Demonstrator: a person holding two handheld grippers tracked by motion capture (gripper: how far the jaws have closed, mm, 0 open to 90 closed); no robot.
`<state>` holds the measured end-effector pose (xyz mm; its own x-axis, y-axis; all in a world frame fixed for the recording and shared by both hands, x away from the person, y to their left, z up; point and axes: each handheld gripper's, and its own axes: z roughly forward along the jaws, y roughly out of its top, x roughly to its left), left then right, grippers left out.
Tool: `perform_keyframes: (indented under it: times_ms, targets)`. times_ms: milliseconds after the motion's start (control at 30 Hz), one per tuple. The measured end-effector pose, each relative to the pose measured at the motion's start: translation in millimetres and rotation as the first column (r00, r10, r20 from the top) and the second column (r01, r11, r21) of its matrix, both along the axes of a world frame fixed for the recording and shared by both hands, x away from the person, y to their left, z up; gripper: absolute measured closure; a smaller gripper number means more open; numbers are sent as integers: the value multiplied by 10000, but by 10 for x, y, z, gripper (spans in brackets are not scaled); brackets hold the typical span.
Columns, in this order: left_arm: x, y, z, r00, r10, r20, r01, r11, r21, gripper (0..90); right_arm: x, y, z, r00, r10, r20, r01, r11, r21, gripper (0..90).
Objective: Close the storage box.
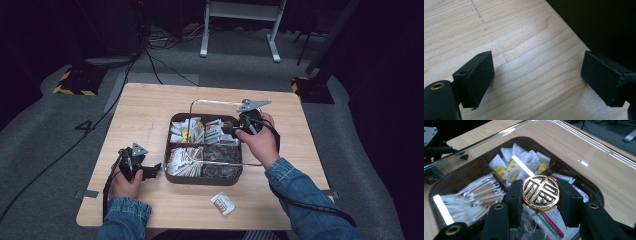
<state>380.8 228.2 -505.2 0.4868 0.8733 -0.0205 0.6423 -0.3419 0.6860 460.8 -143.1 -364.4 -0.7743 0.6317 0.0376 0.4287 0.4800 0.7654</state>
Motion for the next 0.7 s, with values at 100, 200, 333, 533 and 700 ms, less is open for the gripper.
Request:
perform_keyframes:
  times_ms: [100,200,333,533,700]
  targets:
    - [0,1,1,10000,-9,-12,9,10000,1,119,14,84,-12,9997,-80,238,80,10000,-11,585]
    - [0,1,1,10000,-8,-12,8,10000,0,119,39,148,-25,9997,-84,212,84,10000,-19,585]
    - [1,1,1,10000,-7,-9,7,10000,6,118,66,242,-55,9999,-27,167,30,9999,-168,585]
    - [1,1,1,10000,-4,-12,4,10000,7,117,91,369,-151,10000,61,-70,-62,9999,-126,585]
    - [1,1,1,10000,3,-22,-3,10000,9,116,97,467,-250,9997,75,-214,-79,9999,-149,585]
